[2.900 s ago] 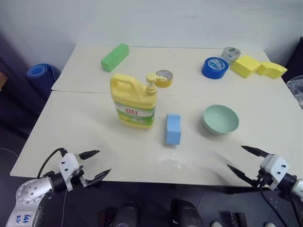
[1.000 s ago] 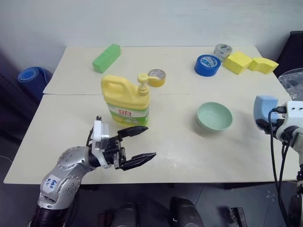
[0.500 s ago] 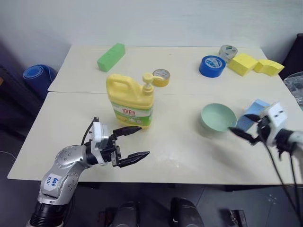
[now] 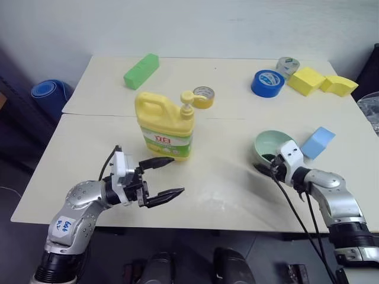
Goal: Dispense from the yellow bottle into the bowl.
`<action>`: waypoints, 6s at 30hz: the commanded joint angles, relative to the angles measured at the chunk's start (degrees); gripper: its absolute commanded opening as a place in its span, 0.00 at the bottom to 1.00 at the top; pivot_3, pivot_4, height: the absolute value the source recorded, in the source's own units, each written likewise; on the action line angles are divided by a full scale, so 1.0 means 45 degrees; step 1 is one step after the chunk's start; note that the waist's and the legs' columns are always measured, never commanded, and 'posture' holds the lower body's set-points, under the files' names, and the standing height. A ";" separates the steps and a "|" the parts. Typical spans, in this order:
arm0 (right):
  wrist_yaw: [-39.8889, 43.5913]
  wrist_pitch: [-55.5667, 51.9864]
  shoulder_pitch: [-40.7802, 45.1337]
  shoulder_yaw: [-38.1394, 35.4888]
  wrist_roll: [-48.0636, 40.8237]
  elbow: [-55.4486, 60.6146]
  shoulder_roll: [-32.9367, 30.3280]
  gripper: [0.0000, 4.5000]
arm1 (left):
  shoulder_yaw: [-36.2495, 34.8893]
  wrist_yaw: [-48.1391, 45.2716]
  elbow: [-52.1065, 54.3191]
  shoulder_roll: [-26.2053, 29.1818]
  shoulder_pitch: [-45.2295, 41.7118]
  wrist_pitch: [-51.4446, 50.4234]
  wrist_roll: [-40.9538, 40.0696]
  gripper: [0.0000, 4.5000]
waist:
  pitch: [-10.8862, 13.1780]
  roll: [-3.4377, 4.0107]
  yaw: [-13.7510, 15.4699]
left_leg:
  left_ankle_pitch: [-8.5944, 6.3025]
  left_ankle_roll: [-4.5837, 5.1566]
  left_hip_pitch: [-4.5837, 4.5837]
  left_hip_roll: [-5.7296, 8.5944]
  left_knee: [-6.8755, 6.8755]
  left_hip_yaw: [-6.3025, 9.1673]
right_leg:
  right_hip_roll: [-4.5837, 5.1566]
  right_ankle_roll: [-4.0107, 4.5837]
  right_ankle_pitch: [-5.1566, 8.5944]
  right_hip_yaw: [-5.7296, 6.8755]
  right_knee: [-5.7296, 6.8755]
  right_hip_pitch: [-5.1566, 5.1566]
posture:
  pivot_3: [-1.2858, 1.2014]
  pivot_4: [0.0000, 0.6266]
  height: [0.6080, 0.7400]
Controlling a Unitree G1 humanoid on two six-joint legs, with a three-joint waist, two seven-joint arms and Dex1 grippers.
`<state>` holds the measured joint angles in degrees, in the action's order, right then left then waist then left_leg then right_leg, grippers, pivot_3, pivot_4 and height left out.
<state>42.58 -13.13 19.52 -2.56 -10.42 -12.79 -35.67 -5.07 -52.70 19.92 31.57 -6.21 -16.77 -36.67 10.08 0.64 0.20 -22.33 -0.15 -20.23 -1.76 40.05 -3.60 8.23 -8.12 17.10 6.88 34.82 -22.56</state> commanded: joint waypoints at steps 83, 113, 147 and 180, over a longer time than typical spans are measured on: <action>0.3552 0.2381 0.2002 0.1619 0.1316 0.0836 -0.1099 0.01 | -0.1049 -0.0843 -0.1331 0.0584 -0.5461 -0.1964 -0.1884 0.96 | 0.0051 -0.0097 -0.0063 | 0.0006 -0.0010 -0.0039 0.0009 0.0038 0.0088 | 0.0023 -0.0004 -0.0002 0.0091 0.0029 0.0006 | 0.52 0.24 1.00; 0.4764 -0.6137 0.8399 0.3964 0.0279 0.5518 -0.0762 0.00 | 0.1879 0.1248 -0.5826 -0.0914 -1.0469 -0.3713 0.2680 0.00 | 0.0057 -0.0086 -0.0122 | 0.0007 -0.0011 -0.0056 0.0021 0.0034 0.0113 | 0.0020 -0.0004 -0.0002 0.0130 0.0063 -0.0017 | 0.52 0.24 1.00; 0.4232 -0.2700 0.4633 0.2590 0.0472 0.2803 -0.2035 0.00 | -0.1491 -0.0409 -0.3814 -0.1246 -0.8715 -0.1898 0.0115 0.00 | -0.0103 -0.0100 -0.0116 | 0.0007 -0.0011 -0.0047 0.0021 0.0026 0.0106 | 0.0022 -0.0004 -0.0002 0.0121 0.0047 -0.0007 | 0.52 0.24 1.00; 0.5887 0.5553 -0.6990 -0.2549 -0.2718 0.3637 -0.1740 0.99 | -0.1634 -0.1141 -0.4805 0.0807 0.2602 0.7397 0.5025 0.64 | -0.0031 -0.0089 0.0254 | 0.0021 -0.0003 0.0008 0.0018 0.0008 0.0019 | 0.0029 0.0003 -0.0003 0.0070 -0.0059 0.0062 | 0.52 0.24 1.00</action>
<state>69.77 8.10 -12.09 -11.61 -23.13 4.13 -43.91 -11.26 -59.62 -2.25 35.48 4.92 13.32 -15.11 9.94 0.24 1.34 -22.21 -0.12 -20.13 -1.68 40.08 -3.59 8.36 -8.06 17.06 7.14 34.46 -22.21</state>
